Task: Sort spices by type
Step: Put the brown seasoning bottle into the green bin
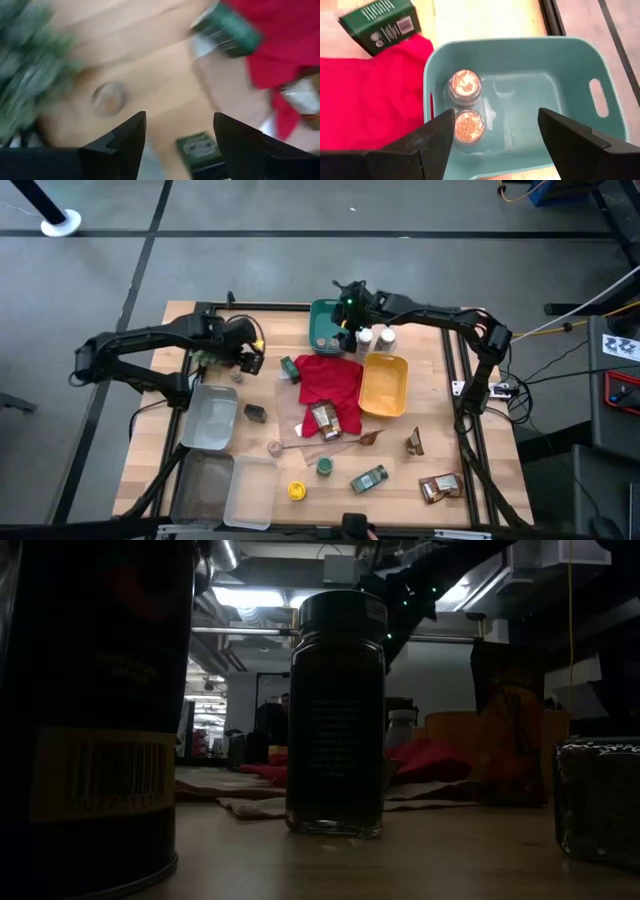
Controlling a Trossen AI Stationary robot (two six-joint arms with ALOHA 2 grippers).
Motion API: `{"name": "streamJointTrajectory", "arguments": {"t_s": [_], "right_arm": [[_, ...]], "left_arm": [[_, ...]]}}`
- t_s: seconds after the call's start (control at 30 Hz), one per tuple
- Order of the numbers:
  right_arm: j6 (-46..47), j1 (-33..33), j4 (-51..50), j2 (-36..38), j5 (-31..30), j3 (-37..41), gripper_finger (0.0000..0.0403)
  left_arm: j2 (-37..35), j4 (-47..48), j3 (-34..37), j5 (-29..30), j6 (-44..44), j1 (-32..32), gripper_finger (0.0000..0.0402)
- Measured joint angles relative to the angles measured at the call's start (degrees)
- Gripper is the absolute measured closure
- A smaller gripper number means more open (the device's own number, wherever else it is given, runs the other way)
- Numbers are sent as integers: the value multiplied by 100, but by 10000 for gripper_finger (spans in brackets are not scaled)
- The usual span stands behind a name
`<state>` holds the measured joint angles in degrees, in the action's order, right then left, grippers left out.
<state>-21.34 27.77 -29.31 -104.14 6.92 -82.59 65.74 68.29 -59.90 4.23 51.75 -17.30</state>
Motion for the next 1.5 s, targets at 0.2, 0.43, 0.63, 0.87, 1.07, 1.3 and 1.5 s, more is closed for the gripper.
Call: {"name": "streamJointTrajectory", "arguments": {"t_s": [0.2, 0.43, 0.63, 0.87, 1.07, 1.3, 1.5], "right_arm": [[0, 0, -643, 2, 11, -509, 118], [-15, 0, -699, 359, 16, -603, 118], [-17, 0, -744, 801, 16, -602, 118], [-17, 0, -938, 1230, 16, -592, 118], [-17, 0, -1140, 1392, 18, -590, 118], [-18, 0, -1298, 1478, 17, -581, 118], [-20, 0, -1289, 1731, 16, -581, 118]], "left_arm": [[65, 303, 238, 132, 641, 0, 185], [65, 199, 987, 158, 1217, 0, 185], [67, -451, 1496, 252, 1403, 0, 185], [67, -768, 1756, 501, 1486, -197, 185], [67, -793, 1873, 569, 1429, -378, 185], [67, -1480, 2271, 610, 1387, -424, 185], [69, -1714, 2417, 635, 1386, -426, 185]]}}
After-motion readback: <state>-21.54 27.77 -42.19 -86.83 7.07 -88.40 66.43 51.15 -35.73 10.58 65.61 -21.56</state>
